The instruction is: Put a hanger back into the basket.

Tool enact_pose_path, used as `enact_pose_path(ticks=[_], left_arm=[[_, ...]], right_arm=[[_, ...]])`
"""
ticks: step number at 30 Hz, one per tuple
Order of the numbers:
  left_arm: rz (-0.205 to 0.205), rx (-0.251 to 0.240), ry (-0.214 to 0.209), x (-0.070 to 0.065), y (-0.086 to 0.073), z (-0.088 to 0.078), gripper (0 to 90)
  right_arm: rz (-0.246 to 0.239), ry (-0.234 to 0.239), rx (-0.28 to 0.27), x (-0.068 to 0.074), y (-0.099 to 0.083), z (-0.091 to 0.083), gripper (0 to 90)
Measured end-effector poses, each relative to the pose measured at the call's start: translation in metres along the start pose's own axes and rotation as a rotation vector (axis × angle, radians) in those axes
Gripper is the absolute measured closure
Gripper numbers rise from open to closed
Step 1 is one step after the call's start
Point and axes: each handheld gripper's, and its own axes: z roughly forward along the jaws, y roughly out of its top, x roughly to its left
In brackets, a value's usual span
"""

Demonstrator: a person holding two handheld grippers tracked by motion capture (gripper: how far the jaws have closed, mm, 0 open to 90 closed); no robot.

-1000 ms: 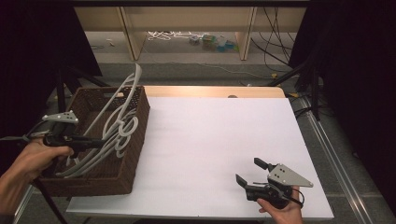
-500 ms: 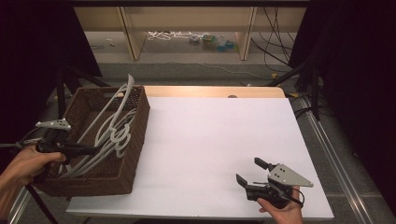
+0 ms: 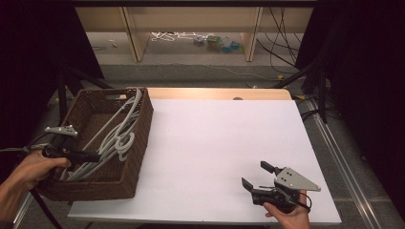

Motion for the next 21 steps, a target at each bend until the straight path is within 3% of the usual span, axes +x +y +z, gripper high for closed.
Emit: enact_pose_path(ticks=[12,19,21], left_arm=[[-0.035,0.005,0.012,0.0060,-0.0049,0.0063,81.1],[-0.026,0.026,0.014,0.0052,-0.0053,0.0082,80.8],[-0.022,0.017,0.023,0.0049,-0.0047,0.0079,79.9]], right_arm=[[-0.007,-0.002,0.005,0.0006,0.0004,-0.0004,16.2],[0.000,0.009,-0.006,0.0010,-0.0001,0.0009,16.2],[-0.010,-0.007,0.010,0.0004,-0.0002,-0.0003,16.2]])
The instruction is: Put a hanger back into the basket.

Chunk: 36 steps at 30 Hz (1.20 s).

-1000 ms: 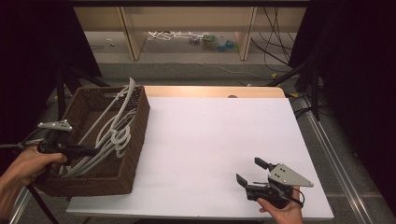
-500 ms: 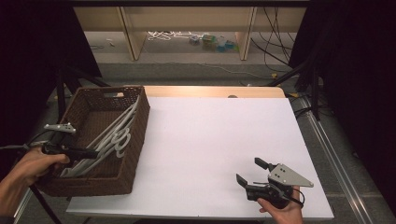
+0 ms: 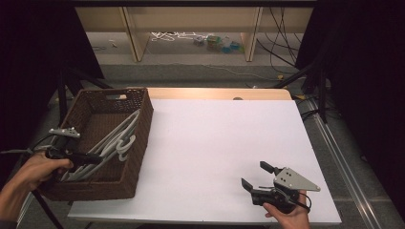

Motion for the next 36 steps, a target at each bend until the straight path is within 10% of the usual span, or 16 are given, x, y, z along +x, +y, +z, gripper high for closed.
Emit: enact_pose_path(ticks=[13,36], left_arm=[[0.039,-0.162,0.127,-0.047,0.029,-0.014,41.4],[0.094,-0.491,0.130,-0.131,0.055,-0.002,25.7]], right_arm=[[-0.002,0.003,0.010,0.000,0.001,-0.001,16.2],[0.001,0.013,0.007,0.001,0.000,0.000,16.2]])
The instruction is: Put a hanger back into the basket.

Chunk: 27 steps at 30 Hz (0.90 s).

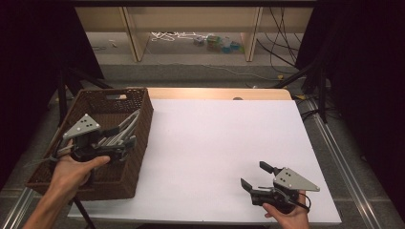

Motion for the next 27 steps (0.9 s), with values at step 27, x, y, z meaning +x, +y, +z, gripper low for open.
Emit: enact_pose_path(ticks=[27], left_arm=[[0.005,-0.067,-0.128,-0.059,-0.020,0.044,16.9]], right_arm=[[-0.006,0.003,-0.020,-0.004,-0.001,0.003,16.1]])
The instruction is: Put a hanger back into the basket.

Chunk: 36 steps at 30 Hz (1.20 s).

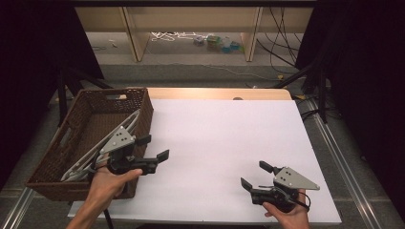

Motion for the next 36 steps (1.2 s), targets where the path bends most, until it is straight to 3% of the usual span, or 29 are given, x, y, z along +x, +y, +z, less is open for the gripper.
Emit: enact_pose_path(ticks=[4,6,9,16,22,23,28,36], left_arm=[[0.016,-0.004,-0.010,-0.005,-0.008,0.006,16.7],[0.002,-0.016,-0.016,-0.006,-0.010,0.008,16.7],[0.014,-0.025,-0.013,-0.009,-0.016,0.010,16.7],[0.013,-0.045,-0.008,-0.011,-0.028,0.017,16.8],[0.055,-0.030,0.000,-0.011,-0.041,0.019,16.8],[0.057,-0.029,-0.005,-0.011,-0.043,0.020,16.8],[0.062,-0.047,-0.004,-0.010,-0.058,0.016,16.7],[0.073,-0.034,-0.006,-0.009,-0.073,0.012,16.7]], right_arm=[[-0.001,0.011,0.001,0.000,0.000,0.000,16.1],[0.017,0.024,-0.009,0.002,0.000,0.002,16.0],[0.008,0.011,0.000,0.002,0.001,0.001,16.0],[0.014,0.035,-0.011,0.004,0.001,0.002,16.0],[0.000,0.020,0.009,0.004,0.001,-0.001,16.0],[-0.003,0.015,-0.011,0.004,0.001,-0.001,15.9],[0.002,0.018,-0.002,0.005,0.001,-0.002,15.8],[-0.007,0.024,0.000,0.008,0.003,-0.003,15.8]])
